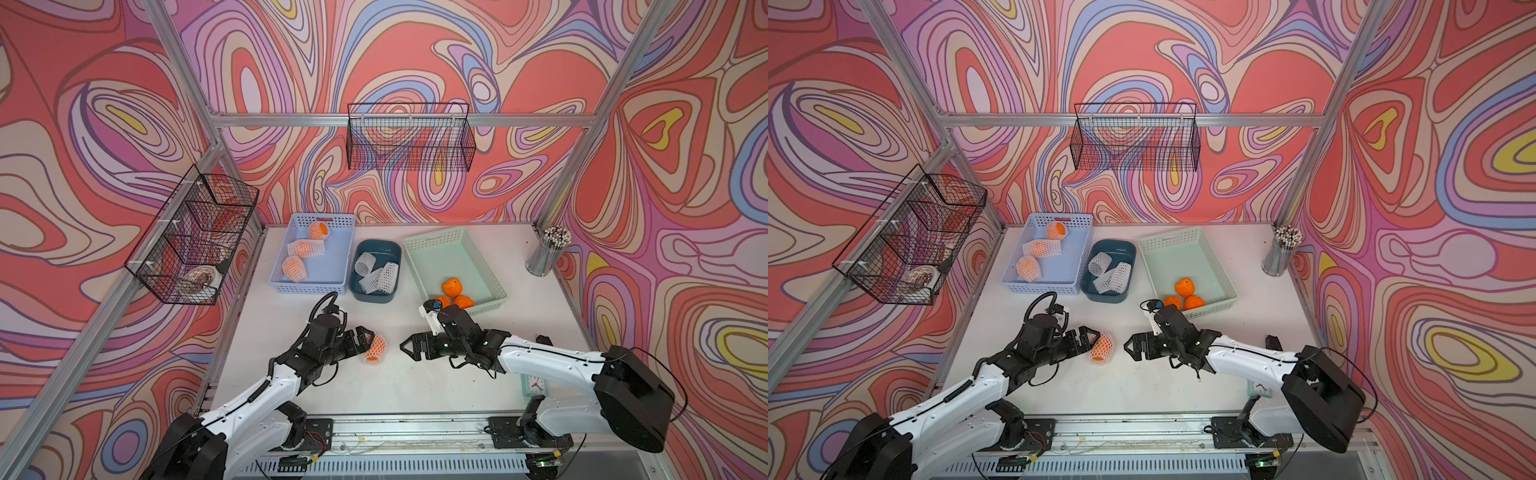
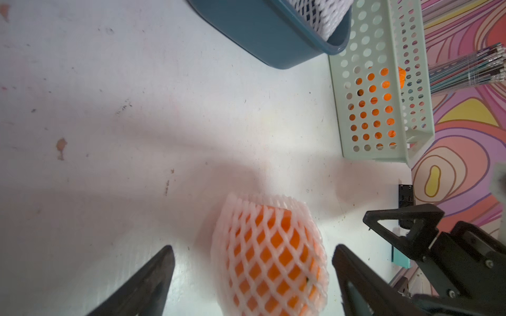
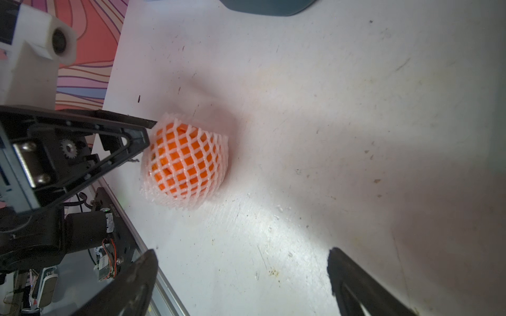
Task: Remove foam nets from oranges
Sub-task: Remove the foam net from the orange.
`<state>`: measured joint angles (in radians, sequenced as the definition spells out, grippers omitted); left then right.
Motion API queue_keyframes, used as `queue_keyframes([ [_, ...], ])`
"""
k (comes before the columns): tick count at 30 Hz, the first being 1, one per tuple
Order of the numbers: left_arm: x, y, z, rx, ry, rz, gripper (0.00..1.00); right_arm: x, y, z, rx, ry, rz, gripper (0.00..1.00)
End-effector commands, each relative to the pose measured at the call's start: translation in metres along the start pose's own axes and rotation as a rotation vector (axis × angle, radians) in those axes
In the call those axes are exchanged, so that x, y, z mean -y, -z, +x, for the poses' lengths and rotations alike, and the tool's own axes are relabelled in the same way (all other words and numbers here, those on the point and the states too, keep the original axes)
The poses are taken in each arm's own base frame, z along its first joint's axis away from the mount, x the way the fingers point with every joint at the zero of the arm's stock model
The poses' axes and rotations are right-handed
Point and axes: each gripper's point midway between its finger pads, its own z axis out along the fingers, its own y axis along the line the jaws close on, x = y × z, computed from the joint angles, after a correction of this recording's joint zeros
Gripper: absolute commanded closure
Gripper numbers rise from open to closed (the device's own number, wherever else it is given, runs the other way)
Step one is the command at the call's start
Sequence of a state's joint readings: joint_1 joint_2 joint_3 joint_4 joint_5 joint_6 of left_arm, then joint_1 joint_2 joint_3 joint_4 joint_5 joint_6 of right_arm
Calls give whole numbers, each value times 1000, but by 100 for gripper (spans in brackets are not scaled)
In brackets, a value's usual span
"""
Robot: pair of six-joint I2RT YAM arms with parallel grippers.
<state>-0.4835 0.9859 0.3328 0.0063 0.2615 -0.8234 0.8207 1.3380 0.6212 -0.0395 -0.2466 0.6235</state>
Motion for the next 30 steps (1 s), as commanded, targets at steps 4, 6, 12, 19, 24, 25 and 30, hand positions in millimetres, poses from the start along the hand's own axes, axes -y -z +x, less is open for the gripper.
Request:
queue_keyframes([
  [4, 12, -8, -9, -8, -6, 45, 10, -5, -9, -3, 5, 6, -8, 2],
  [6, 13, -11, -12, -8, -1, 50, 12, -6, -13, -4, 3, 8, -11, 2],
  [12, 18, -21, -16, -29, -2, 67, 20, -8, -21, -5, -4, 12, -17, 2],
  [19, 21, -25, -13, -48, 1, 89, 28, -4, -25, -3, -11, 12, -10, 2],
  [24, 28, -19, -14, -41, -4, 123, 37, -6, -26, -3, -12, 11, -15, 2],
  [25, 29, -17, -14, -39, -6, 128, 39, -6, -26, -4, -11, 13, -16, 2],
  [30, 31, -11, -11, -24, -12, 157, 50, -8, -28, -6, -10, 16, -21, 2],
])
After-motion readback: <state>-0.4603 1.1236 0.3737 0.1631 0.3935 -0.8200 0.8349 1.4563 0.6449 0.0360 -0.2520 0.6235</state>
